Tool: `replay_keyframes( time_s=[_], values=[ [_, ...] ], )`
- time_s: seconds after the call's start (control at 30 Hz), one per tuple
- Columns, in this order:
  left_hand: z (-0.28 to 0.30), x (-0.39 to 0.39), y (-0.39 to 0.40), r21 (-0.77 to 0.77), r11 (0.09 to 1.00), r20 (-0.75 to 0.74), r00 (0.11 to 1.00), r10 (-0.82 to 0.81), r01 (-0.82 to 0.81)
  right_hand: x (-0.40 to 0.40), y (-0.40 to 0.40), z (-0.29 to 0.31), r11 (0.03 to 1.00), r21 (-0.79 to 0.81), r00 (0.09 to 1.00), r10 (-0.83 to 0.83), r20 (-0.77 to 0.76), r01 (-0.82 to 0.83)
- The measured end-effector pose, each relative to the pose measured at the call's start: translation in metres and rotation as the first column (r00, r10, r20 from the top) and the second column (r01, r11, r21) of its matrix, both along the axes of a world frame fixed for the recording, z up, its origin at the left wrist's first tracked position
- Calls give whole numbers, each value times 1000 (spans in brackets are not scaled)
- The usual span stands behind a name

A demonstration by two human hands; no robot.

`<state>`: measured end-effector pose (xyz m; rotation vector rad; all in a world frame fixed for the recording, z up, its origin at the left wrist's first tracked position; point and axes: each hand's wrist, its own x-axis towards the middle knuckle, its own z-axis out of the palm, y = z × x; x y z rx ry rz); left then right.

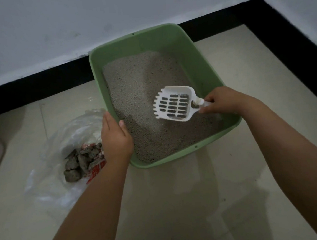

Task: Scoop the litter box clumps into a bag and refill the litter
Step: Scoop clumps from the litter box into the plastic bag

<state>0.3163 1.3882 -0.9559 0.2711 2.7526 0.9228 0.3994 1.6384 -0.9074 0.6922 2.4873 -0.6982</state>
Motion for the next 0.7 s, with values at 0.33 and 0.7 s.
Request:
replay_keyframes(
  time_s=[0.33, 0.7],
  values=[
    [0, 0, -1, 17, 1000, 6, 1000, 4, -4, -12, -30, -18, 951, 19, 928, 297, 225, -309],
    [-3, -1, -1, 62, 998, 2, 1000, 0, 0, -29, -62, -38, 938, -15, 906, 338, 256, -345]
  ],
)
